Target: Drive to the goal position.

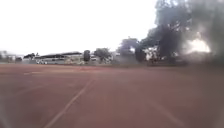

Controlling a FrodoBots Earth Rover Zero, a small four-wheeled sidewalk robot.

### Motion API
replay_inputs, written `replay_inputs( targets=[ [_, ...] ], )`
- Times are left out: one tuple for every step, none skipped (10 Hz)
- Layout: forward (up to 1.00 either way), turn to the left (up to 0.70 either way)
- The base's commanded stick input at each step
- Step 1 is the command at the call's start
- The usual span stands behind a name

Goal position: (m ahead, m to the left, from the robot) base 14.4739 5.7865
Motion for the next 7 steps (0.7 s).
replay_inputs(
  targets=[
    [0.7, 0.0],
    [0.7, 0.0],
    [0.7, 0.0],
    [0.7, 0.0],
    [0.7, 0.0],
    [0.7, 0.0],
    [0.7, 0.0]
  ],
)
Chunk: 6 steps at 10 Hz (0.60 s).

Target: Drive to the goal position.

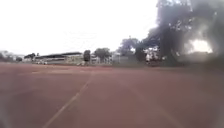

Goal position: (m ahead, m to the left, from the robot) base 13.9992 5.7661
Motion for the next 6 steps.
replay_inputs(
  targets=[
    [0.7, 0.0],
    [0.7, 0.0],
    [0.7, 0.0],
    [0.7, 0.0],
    [0.7, 0.0],
    [0.7, 0.0]
  ],
)
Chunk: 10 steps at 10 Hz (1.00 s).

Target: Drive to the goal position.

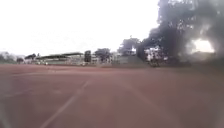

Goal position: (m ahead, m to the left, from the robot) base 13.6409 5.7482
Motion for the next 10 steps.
replay_inputs(
  targets=[
    [0.7, 0.0],
    [0.7, 0.0],
    [0.7, 0.0],
    [0.7, 0.0],
    [0.7, 0.0],
    [0.7, 0.0],
    [0.7, 0.0],
    [0.7, 0.0],
    [0.7, 0.0],
    [0.7, 0.0]
  ],
)
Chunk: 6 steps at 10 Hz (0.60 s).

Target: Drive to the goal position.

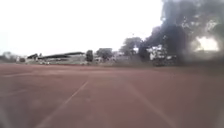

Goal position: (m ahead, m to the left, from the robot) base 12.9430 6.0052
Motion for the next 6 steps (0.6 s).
replay_inputs(
  targets=[
    [0.7, -0.01],
    [0.7, -0.04],
    [0.7, -0.17],
    [0.7, -0.25],
    [0.7, -0.25],
    [0.7, -0.12]
  ],
)
